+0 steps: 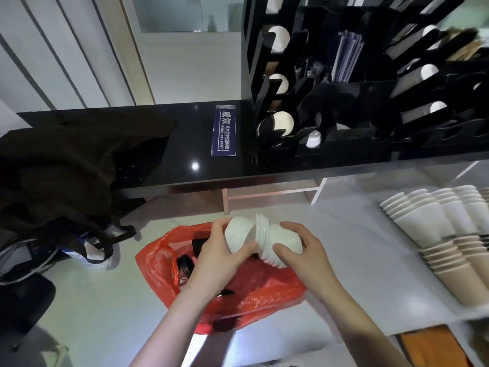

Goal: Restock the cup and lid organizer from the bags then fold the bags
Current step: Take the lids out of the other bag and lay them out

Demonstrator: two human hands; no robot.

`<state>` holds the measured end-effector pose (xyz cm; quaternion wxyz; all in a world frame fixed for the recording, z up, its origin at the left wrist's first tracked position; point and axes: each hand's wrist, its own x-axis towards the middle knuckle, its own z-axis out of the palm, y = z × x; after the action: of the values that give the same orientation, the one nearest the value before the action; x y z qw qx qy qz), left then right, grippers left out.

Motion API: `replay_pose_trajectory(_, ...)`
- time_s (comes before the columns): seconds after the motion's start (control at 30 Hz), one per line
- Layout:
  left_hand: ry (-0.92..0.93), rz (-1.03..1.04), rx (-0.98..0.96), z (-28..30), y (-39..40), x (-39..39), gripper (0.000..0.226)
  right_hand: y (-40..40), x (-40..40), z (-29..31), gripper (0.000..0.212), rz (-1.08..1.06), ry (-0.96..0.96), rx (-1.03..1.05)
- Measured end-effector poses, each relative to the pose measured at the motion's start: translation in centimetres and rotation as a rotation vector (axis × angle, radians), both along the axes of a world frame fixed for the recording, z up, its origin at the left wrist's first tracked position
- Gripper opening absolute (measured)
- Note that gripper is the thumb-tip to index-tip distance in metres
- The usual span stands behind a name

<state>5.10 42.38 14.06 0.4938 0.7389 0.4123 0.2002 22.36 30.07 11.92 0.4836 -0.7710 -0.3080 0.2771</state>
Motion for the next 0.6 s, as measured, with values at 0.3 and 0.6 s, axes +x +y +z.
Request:
replay_pose_trajectory(0.3, -0.071, -0.174, 0.113, 2.8, -4.0, 13.3, 0.043, -5.2, 11.2, 2.7, 0.047, -0.164, -0.068, 0.1)
replay_pose_trajectory(0.6, 0.25, -0.181, -0.003, -5.0, -6.6, 27.6, 0.049, -7.5, 23.0, -5.3, 0.042, -0.171, -0.04, -0.119)
